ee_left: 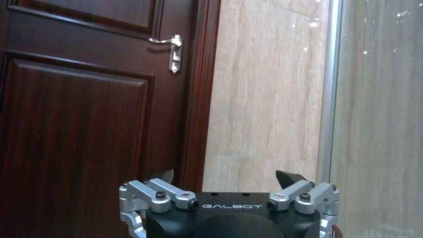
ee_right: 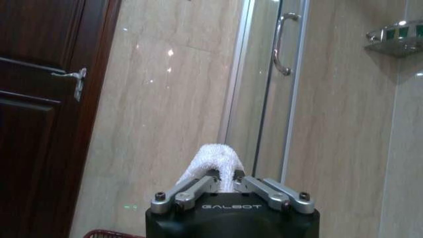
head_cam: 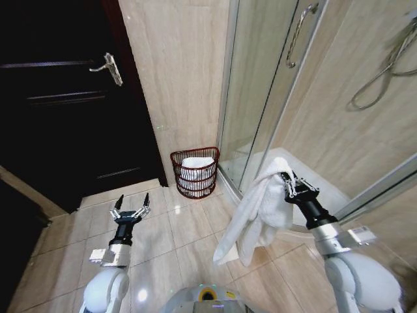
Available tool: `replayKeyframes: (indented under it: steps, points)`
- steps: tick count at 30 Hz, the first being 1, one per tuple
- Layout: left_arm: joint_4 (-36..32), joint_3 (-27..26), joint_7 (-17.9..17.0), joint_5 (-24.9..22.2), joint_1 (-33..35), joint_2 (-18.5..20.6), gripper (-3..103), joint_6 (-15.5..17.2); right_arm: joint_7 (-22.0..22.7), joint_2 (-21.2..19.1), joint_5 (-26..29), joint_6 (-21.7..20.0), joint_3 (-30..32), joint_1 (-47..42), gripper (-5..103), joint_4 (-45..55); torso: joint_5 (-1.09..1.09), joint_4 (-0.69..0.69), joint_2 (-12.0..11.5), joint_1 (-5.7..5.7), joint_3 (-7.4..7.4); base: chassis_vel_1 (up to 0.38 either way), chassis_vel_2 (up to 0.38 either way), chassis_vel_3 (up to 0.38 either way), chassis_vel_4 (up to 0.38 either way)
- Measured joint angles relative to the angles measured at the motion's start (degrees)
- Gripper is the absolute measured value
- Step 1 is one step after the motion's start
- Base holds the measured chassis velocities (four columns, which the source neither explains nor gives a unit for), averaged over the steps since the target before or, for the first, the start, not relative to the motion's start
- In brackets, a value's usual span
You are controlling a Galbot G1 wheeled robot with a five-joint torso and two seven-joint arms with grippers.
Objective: Discard the used towel into the hamper.
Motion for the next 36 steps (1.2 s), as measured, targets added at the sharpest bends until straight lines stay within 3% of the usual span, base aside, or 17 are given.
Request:
replayKeyframes:
  steps: [36]
  points:
    - [0.10,-0.19,0.06,0.07,0.32,0.09,100,-0.49,-0.41,0.55,-2.08,0.96,0.01,-0.15,5,-0.18,0.00,0.00,8.86,3.95,4.89,0.024,0.027,-0.027,-0.028]
